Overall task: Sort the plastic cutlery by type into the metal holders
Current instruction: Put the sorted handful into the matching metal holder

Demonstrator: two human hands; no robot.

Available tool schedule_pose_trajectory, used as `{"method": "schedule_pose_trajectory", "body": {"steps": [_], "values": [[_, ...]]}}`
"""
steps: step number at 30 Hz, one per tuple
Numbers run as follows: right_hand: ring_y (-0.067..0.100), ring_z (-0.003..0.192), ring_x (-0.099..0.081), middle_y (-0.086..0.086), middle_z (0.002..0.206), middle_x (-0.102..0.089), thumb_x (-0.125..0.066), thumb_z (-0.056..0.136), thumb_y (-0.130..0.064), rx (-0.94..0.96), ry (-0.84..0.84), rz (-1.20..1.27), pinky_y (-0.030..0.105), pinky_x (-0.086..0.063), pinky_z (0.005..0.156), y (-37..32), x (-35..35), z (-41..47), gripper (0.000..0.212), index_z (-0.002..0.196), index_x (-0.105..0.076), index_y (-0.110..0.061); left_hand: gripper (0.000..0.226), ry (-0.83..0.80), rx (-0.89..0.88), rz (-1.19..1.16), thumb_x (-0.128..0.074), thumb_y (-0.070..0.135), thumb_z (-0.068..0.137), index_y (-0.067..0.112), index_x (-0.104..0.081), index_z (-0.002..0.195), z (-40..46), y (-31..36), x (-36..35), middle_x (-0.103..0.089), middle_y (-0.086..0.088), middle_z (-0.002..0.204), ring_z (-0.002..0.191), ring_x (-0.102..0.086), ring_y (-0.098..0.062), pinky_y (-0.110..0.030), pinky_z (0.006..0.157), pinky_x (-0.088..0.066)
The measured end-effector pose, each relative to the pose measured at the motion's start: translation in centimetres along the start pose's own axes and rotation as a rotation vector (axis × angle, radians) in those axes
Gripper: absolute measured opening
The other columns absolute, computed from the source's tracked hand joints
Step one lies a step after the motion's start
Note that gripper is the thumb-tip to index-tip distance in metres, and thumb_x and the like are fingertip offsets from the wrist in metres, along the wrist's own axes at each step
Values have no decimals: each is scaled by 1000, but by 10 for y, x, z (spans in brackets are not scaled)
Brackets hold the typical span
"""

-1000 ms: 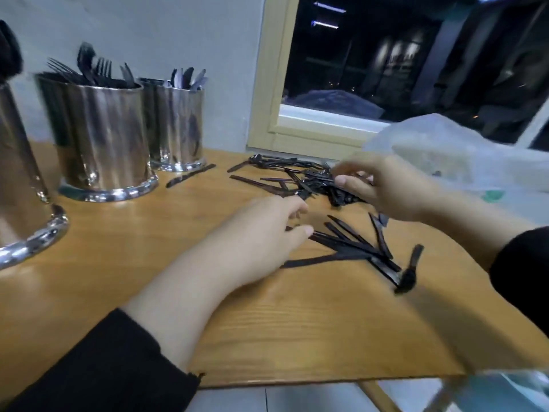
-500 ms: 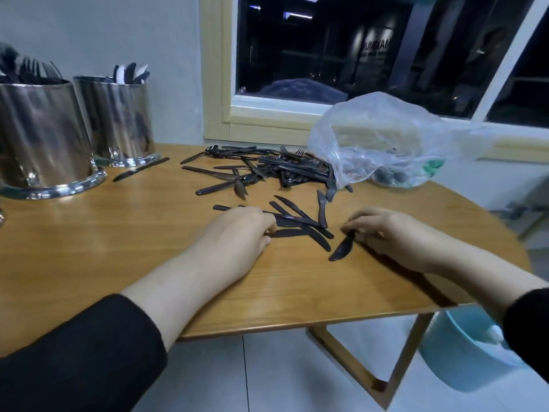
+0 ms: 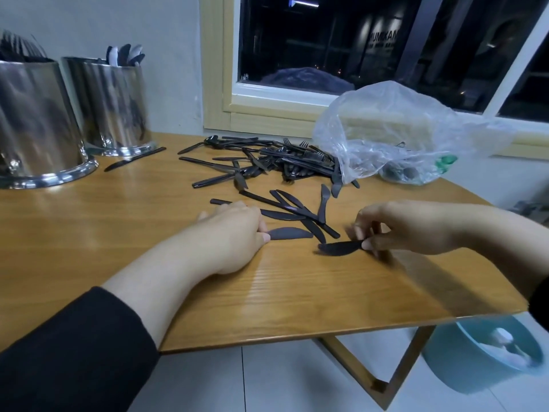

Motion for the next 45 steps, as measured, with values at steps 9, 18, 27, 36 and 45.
{"method": "schedule_pose_trajectory", "body": {"steps": [9,18,27,36,45], "values": [[13,68,-56,2,74,-63,-66,95,-24,70,431,629,31,-45,70,-15,25,-24,7,94,-64,-18,8,297,-36,-303,-47,35,107,30,-48,101,-7,-7,27,-67,1,92,87,-62,-21,-45,83,-53],[19,72,-51,10,76,-55,-66,95,-12,75,447,1311,29,-48,69,-82,-1,11,5,94,-63,-9,17,288,-2,-1393,-57,17,104,11,-73,101,-8,-9,10,-64,-4,76,58,-55,-14,-31,56,-48],[33,71,-68,15,75,-70,-67,95,-10,90,580,1338,57,-57,81,-105,6,21,12,100,-62,0,24,245,0,-1553,-57,21,104,10,-77,98,-12,-3,-3,-62,5,59,56,-52,-9,-25,58,-43],[6,69,-60,-16,70,-68,-67,95,-31,-97,803,550,19,-45,62,-66,29,6,8,87,-70,-28,25,360,33,-1578,-53,29,107,17,-72,97,-19,-22,9,-68,-2,75,66,-68,-18,-32,61,-54],[24,95,-61,3,99,-62,-65,95,-43,-390,536,282,29,-43,75,-19,9,35,38,123,-65,-18,28,358,134,-1557,-46,35,108,17,-68,103,-25,-38,7,-47,0,73,42,-30,-7,-22,37,-25]]}}
Point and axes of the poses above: each hand's wrist, its own z-axis towards the middle knuckle, its own x-axis out of the back of the hand, y = z × x, the point moved 10 cm from there along z, towards the middle knuckle
